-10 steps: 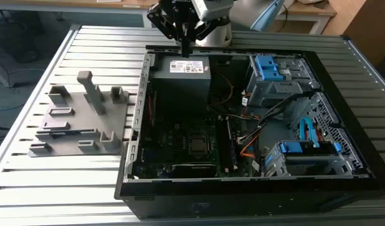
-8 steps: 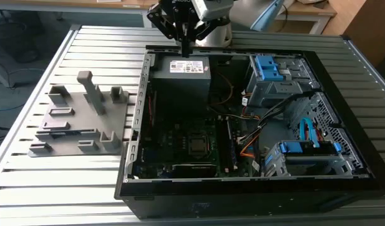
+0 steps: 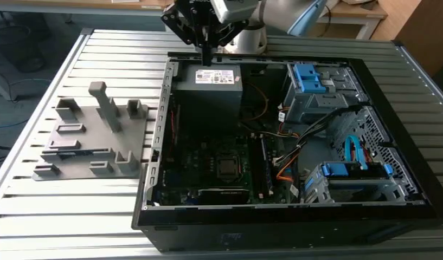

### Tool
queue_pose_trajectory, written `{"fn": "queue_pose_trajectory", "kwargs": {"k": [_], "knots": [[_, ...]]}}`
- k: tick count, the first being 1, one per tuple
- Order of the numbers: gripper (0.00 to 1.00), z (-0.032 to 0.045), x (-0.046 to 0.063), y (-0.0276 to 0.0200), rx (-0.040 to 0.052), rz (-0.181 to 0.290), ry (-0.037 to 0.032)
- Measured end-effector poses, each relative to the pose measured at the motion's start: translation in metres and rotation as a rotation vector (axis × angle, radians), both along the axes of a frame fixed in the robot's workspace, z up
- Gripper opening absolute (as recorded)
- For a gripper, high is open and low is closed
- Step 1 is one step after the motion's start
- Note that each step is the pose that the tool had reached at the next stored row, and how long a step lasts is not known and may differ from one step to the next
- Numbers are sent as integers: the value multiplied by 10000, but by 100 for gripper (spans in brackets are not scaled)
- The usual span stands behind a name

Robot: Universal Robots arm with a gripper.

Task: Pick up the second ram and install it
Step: 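Reach for the second ram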

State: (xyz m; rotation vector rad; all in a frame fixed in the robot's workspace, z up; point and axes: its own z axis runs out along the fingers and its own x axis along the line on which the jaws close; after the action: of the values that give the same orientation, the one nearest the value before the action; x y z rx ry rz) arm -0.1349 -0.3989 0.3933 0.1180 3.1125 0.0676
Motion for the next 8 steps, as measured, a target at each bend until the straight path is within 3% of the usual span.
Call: {"fn": "queue_pose_trajectory", "kwargs": {"k": [8], "knots": [[10, 0, -269, 0, 0, 1, -3]]}}
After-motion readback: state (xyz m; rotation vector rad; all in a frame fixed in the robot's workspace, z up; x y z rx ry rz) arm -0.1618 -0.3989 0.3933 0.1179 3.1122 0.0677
